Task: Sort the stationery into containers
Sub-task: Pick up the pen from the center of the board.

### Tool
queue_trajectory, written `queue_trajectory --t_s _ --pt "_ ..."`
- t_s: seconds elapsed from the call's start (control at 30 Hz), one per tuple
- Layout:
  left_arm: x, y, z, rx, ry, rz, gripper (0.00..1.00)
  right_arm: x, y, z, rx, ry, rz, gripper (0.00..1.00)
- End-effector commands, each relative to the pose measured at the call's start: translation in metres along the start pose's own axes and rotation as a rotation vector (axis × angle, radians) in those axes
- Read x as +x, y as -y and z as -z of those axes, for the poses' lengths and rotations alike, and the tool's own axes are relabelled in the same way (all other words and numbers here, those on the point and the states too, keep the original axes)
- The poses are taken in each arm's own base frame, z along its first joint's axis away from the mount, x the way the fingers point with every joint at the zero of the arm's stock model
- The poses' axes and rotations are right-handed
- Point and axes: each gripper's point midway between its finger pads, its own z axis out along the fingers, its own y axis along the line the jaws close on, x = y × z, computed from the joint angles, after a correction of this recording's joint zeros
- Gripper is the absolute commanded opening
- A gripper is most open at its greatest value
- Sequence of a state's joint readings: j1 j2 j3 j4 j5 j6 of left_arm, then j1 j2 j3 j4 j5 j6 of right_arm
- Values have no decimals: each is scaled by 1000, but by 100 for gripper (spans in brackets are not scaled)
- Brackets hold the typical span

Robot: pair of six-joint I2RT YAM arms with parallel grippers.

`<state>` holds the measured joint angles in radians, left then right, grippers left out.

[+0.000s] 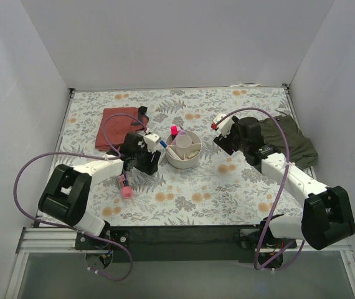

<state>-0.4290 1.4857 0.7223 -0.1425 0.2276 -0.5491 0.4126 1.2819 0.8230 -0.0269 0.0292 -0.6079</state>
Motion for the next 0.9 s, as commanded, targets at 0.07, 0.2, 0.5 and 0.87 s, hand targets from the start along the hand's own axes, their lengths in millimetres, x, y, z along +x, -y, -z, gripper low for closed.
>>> queue_trajectory --t_s 0.07,0.2,0.5,0.87 --pt "-28 -3 -14 -2 62 61 48 -4 6 8 31 32 9 77" --pt "-23 -9 -25 -25 52 65 21 -2 4 6 22 29 7 77" --pt "12 -14 -6 -100 -80 117 0 2 2 5 20 23 13 77" --pt "10 -17 24 -146 -158 160 51 2 2 2 15 24 17 77"
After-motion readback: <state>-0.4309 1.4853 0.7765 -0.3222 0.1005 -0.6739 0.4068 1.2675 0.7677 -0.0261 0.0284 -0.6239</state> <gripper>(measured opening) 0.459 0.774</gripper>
